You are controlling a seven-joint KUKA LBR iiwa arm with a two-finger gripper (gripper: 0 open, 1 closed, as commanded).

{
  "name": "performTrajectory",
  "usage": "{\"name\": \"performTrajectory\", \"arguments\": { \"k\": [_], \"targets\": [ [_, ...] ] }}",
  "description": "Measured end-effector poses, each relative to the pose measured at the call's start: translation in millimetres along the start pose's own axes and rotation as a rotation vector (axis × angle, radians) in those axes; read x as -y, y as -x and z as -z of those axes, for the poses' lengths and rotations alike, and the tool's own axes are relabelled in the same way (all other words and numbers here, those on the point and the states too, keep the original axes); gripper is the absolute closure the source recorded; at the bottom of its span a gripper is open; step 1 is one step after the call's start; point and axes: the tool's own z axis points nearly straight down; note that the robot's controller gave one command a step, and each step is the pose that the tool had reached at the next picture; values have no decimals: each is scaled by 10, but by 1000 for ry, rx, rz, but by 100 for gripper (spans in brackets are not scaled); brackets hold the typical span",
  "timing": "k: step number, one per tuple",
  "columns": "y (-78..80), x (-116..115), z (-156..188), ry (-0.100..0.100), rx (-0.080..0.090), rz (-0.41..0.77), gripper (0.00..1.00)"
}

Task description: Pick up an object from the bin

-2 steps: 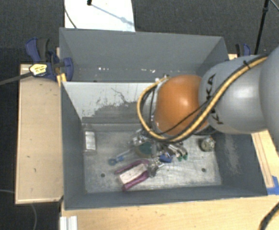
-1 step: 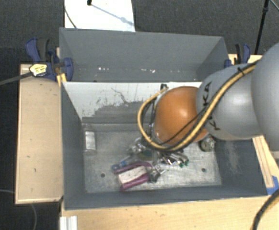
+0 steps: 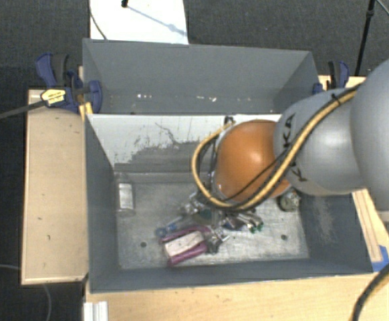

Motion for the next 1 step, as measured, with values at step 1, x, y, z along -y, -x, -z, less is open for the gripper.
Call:
{"name": "performTrajectory", "arguments": {
  "k": [1],
  "targets": [
    [155,-174,1255,-1,0,234,100]
  ]
}}
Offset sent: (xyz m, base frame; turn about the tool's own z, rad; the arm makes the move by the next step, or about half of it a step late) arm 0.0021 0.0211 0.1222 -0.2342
